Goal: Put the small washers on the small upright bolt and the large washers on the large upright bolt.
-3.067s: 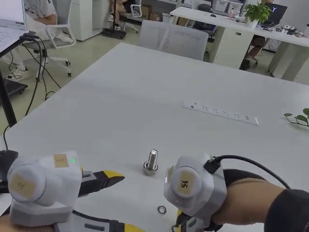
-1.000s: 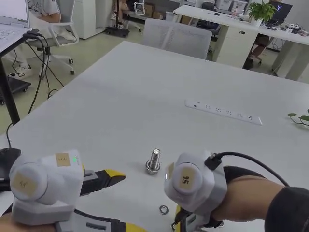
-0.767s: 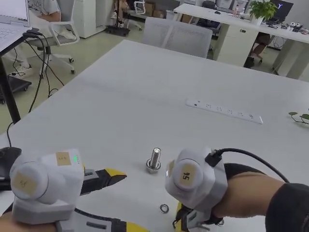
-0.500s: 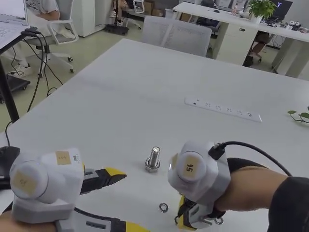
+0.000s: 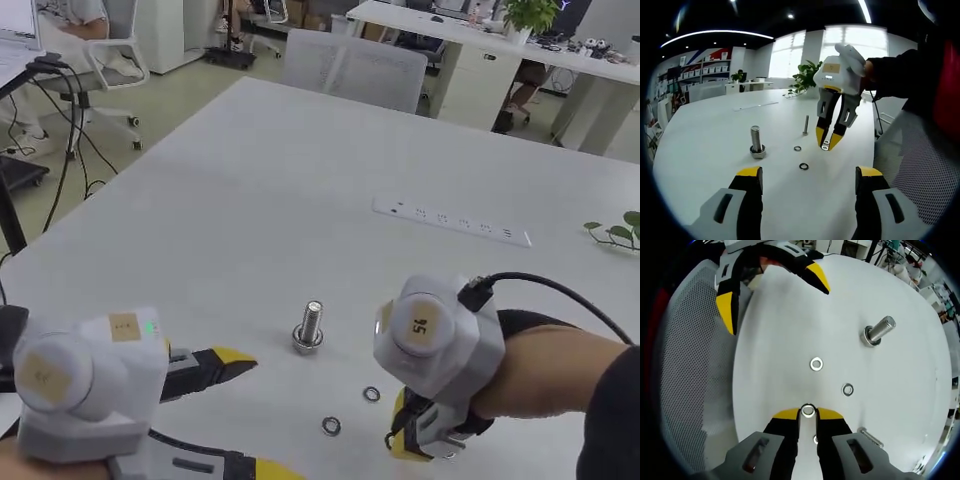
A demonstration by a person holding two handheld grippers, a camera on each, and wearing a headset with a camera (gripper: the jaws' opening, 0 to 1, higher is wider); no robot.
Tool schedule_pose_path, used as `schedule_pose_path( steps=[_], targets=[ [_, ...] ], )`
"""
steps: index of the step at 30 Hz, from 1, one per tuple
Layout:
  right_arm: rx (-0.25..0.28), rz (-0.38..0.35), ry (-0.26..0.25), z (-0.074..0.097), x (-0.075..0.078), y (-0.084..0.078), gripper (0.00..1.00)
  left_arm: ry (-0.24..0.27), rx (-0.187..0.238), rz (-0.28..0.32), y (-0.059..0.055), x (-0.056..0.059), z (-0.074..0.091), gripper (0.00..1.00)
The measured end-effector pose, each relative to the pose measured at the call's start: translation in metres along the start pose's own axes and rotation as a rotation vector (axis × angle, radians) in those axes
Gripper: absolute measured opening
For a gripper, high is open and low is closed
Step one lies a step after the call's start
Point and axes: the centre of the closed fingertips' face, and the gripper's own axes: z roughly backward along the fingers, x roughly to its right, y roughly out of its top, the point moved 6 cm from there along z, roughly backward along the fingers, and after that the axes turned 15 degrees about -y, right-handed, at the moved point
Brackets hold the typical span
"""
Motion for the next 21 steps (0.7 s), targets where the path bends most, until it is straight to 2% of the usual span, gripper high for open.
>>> schedule_pose_path(
  steps=[21],
  targets=[
    [-0.016, -0.088, -0.032, 0.025, 0.015, -0.031, 0.13, -0.065, -0.049, -0.008, -0.001, 0.001, -0.01, 0.75]
  ],
)
